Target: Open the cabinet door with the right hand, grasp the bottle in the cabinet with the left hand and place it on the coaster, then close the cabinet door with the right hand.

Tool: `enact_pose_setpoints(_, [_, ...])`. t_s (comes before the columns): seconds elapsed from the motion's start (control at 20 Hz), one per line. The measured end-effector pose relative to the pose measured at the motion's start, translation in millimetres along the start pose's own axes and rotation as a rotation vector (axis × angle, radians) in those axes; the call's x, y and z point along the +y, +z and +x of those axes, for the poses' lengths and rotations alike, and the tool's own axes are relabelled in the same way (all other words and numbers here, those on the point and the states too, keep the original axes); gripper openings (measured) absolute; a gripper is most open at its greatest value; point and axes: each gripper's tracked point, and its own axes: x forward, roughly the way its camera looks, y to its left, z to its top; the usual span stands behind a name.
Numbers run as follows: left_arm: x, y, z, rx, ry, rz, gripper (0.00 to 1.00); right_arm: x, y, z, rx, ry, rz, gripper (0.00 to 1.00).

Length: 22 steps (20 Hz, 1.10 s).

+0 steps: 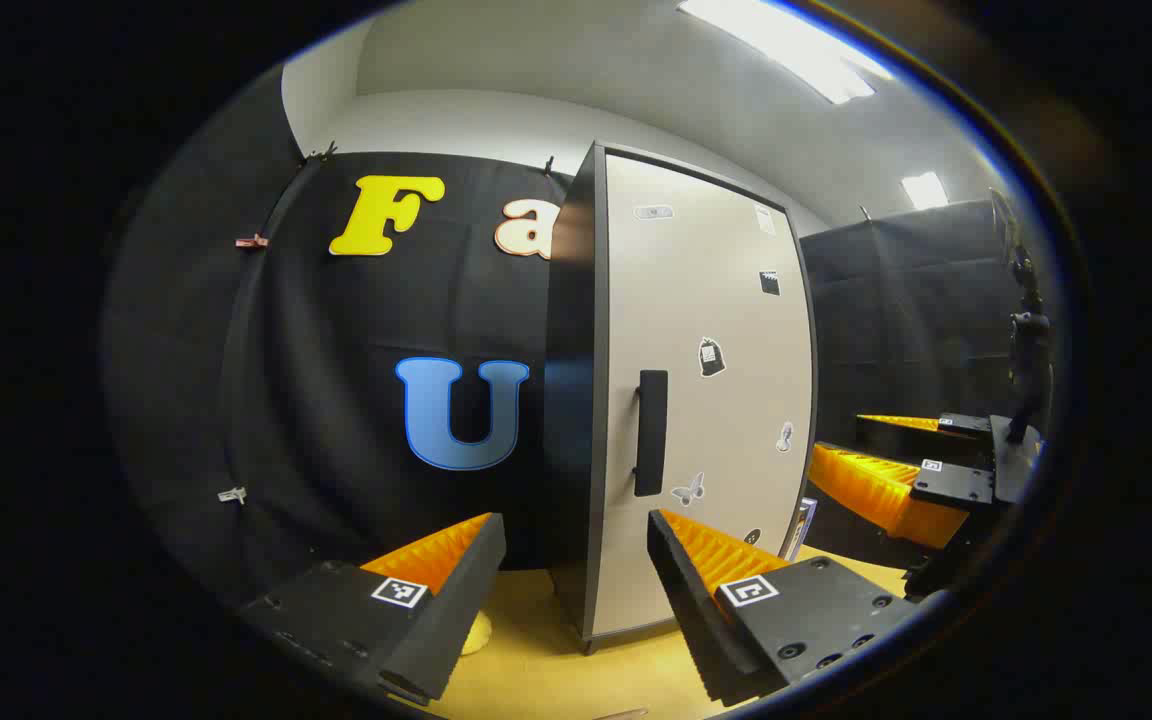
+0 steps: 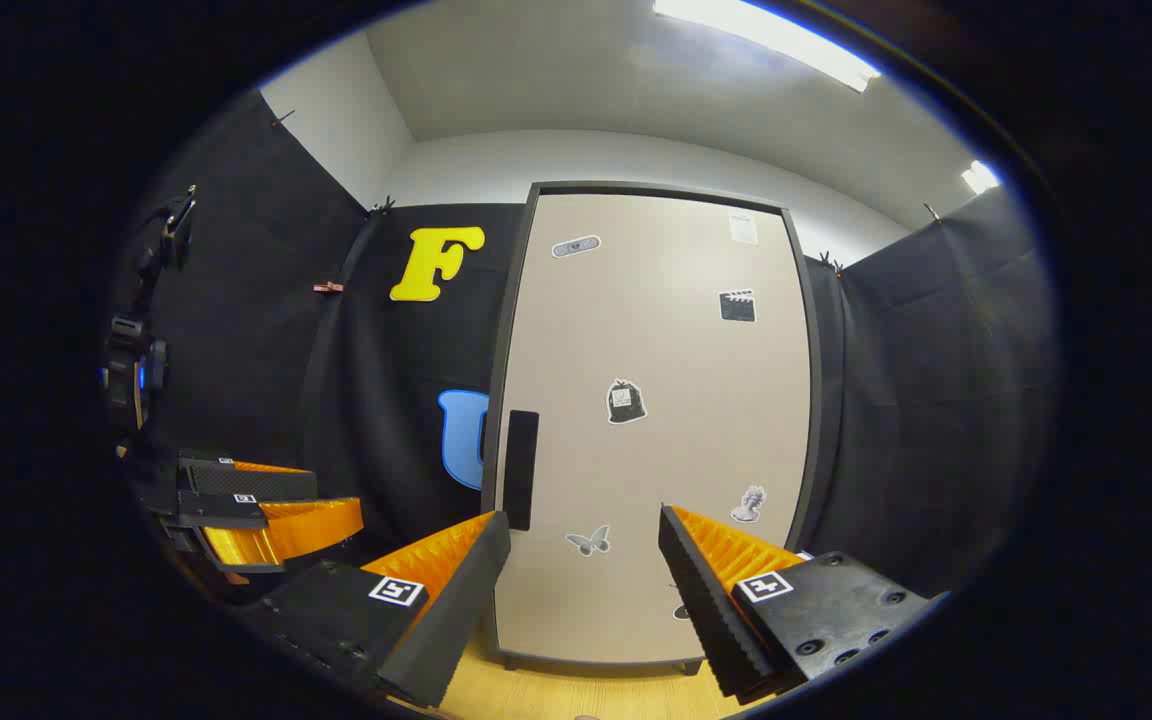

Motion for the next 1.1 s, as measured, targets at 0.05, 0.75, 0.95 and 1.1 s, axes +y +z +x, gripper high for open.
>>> enact_pose_setpoints(0.05, [0.9, -0.3, -0.2, 0.000, 0.002, 0.001, 0.91, 0.5, 0.4, 0.3, 0.001, 0.002, 0.000, 0.97])
enact_pose_setpoints(0.75, [-3.5, 7.6, -6.0, -0.033, 0.003, 0.008, 0.90, -2.1, -3.0, -1.7, 0.016, 0.000, 0.004, 0.97])
enact_pose_setpoints(0.95, [-6.7, 9.3, -8.1, -0.038, -0.007, 0.001, 0.90, -2.9, -0.3, -3.9, 0.011, -0.003, 0.002, 0.97])
enact_pose_setpoints(1.1, [-6.6, 11.8, -9.6, -0.045, -0.009, 0.004, 0.90, -0.9, -0.6, -3.8, 0.014, -0.002, 0.004, 0.97])
